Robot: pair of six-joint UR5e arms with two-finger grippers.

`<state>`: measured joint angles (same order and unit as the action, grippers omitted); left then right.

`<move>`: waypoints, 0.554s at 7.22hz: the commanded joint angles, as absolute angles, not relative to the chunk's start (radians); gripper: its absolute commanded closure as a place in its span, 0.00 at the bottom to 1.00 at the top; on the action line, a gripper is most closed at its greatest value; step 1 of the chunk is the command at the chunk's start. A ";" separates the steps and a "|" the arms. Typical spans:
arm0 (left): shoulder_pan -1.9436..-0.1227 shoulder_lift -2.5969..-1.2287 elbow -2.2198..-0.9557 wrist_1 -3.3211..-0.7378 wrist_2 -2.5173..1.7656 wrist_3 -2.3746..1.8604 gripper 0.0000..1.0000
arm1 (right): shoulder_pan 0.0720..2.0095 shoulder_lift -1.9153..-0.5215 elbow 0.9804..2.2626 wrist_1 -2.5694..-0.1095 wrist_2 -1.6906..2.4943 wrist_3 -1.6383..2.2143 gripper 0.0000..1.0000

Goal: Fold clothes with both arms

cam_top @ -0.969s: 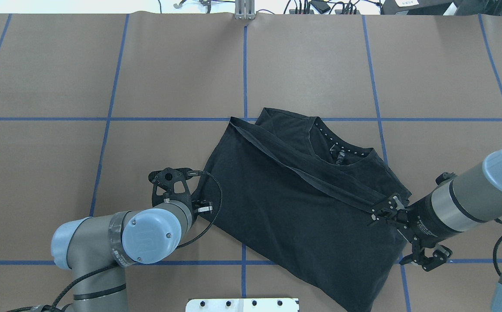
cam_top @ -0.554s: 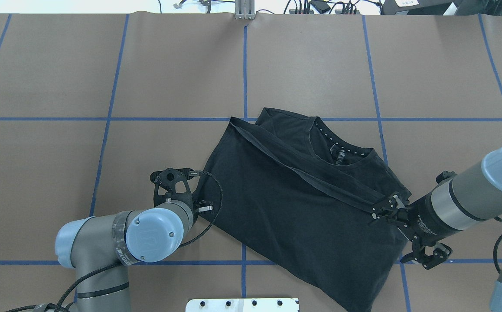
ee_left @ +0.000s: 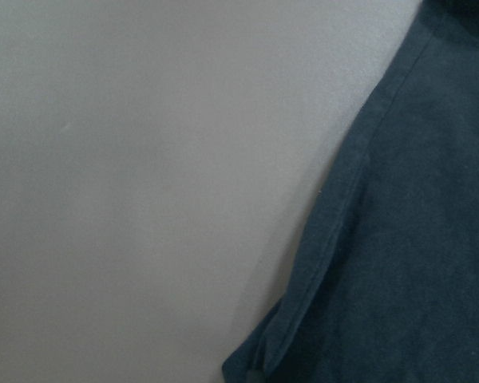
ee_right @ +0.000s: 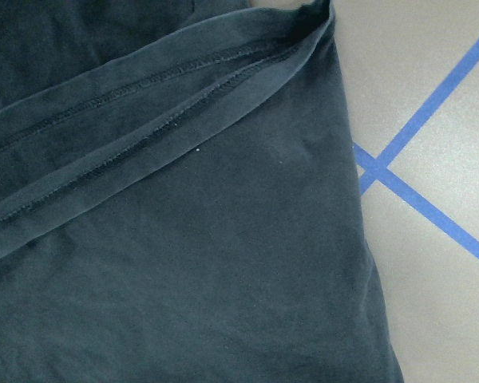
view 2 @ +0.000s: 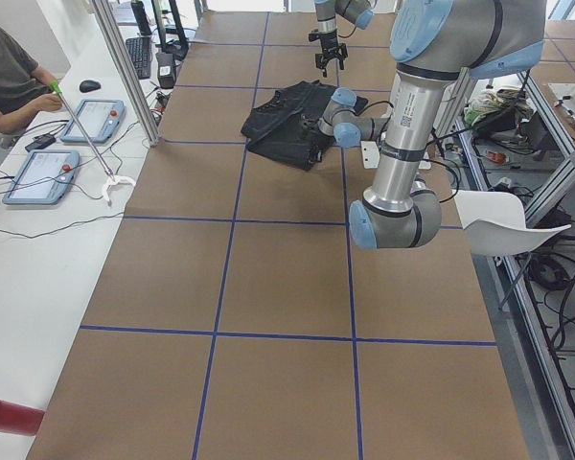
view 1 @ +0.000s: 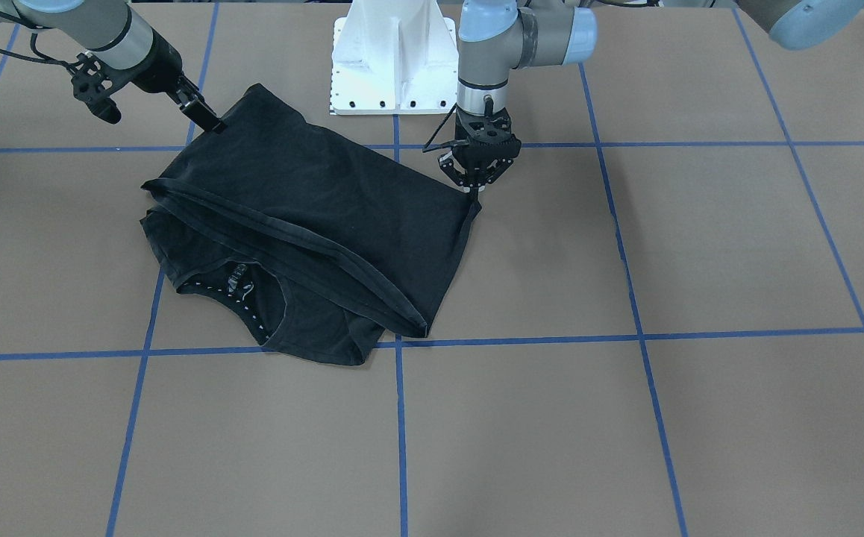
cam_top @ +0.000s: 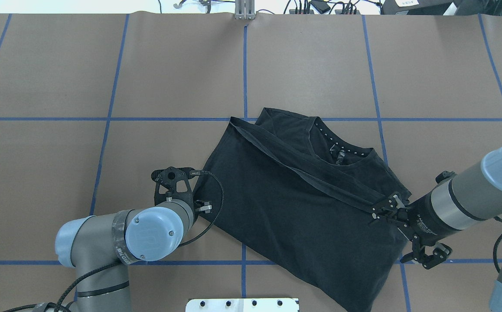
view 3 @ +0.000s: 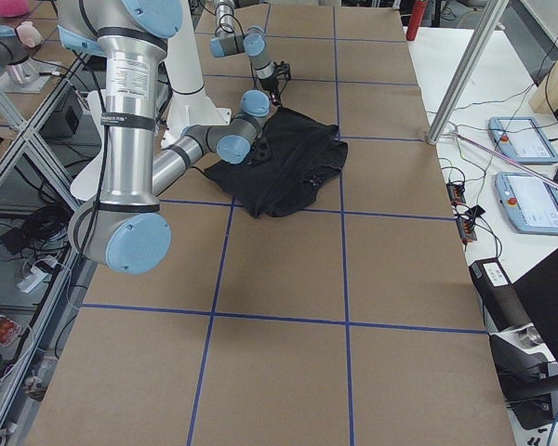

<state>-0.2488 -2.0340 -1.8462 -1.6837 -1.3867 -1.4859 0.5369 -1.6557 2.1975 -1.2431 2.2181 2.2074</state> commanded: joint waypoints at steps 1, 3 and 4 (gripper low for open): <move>-0.287 -2.034 -1.856 -1.692 -1.387 -1.450 1.00 | 0.537 -1.655 2.197 -1.243 2.218 2.207 0.00; -0.426 -2.036 -1.818 -1.779 -1.387 -1.262 1.00 | 0.538 -1.637 2.197 -1.243 2.218 2.207 0.00; -0.475 -2.040 -1.731 -1.937 -1.387 -1.197 1.00 | 0.538 -1.635 2.197 -1.243 2.217 2.210 0.00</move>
<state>-0.4068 -2.0368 -1.8080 -1.7934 -1.3867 -1.2844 0.5379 -1.6419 2.1967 -1.2422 2.2178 2.2081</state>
